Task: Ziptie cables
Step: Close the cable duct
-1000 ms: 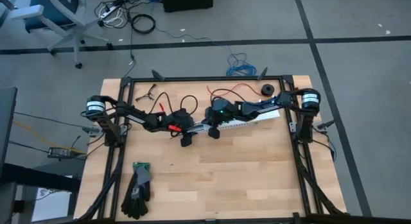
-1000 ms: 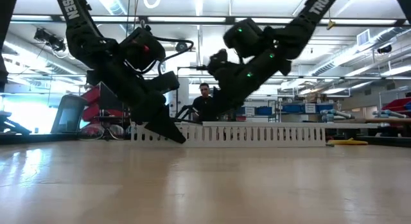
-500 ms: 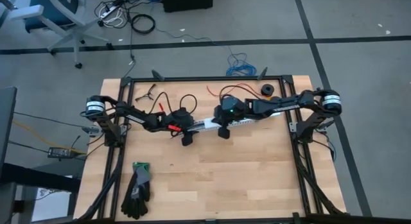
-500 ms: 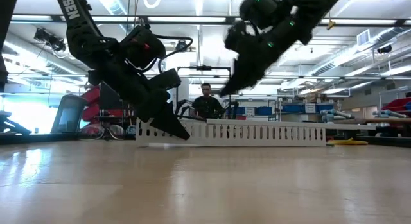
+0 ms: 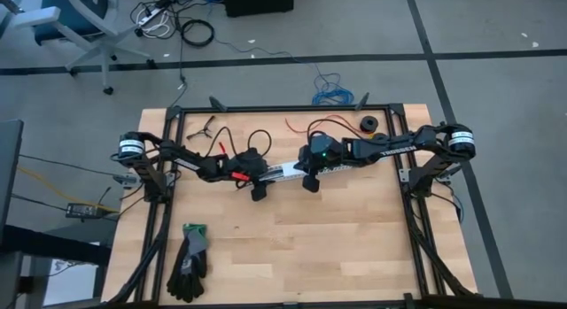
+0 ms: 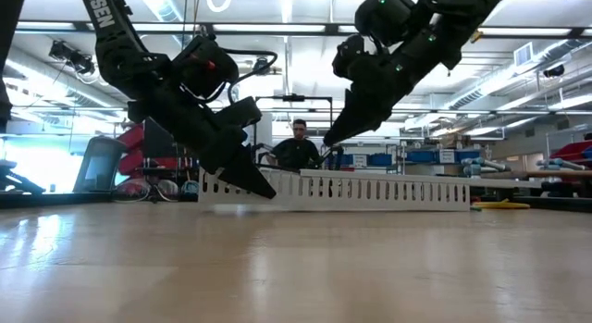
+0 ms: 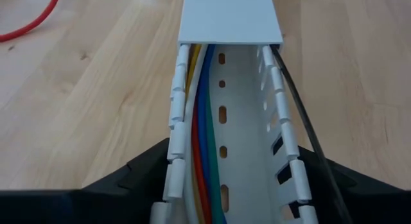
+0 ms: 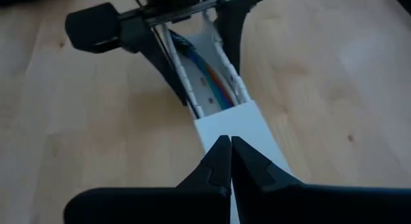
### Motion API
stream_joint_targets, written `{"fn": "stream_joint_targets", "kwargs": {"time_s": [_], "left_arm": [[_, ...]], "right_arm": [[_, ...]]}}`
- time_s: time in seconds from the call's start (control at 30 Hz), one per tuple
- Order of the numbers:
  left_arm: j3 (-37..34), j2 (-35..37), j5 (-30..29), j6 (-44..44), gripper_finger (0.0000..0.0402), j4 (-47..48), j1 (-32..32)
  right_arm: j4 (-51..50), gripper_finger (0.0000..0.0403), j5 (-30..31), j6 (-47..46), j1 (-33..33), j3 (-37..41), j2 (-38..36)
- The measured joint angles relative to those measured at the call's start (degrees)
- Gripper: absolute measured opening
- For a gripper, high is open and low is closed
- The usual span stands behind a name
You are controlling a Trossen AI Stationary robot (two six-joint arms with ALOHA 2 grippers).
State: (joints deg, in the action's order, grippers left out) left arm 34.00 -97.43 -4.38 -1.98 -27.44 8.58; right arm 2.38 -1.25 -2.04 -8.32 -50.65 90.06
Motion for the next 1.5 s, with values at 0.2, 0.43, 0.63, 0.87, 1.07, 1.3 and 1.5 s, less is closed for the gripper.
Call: {"fn": "stream_joint_targets", "kwargs": {"time_s": [0.2,0.43,0.63,0.87,1.07,1.3,1.5], "left_arm": [[0.0,0.05,0.0,-0.22,0.0288,-0.44,0.0],[-0.02,0.09,0.01,0.17,0.0317,-3.54,-0.04],[0.0,-2.09,0.02,0.24,0.0312,-5.02,0.0],[-0.04,-4.22,0.07,0.3,0.0286,-8.37,0.0],[-0.02,-4.22,0.09,0.36,0.0256,-8.24,0.0],[0.02,-4.22,0.09,0.3,0.025,-8.0,0.0],[-0.04,-4.15,0.0,0.28,0.025,-7.76,0.02]], "right_arm": [[0.17,0.0,0.12,0.11,-0.04,0.0,0.0],[0.15,0.0,0.08,0.17,-0.04,0.0,0.0],[0.17,0.0,-0.14,0.17,-0.04,0.0,0.0],[-0.04,0.0,-0.29,0.13,-0.04,0.0,0.0],[-2.42,0.0,-0.29,-0.99,-0.04,0.0,0.0],[-5.29,0.0,-0.23,-2.88,-0.11,-0.07,1.65],[9.16,0.0,-5.82,-2.96,-1.28,-1.09,12.98]]}}
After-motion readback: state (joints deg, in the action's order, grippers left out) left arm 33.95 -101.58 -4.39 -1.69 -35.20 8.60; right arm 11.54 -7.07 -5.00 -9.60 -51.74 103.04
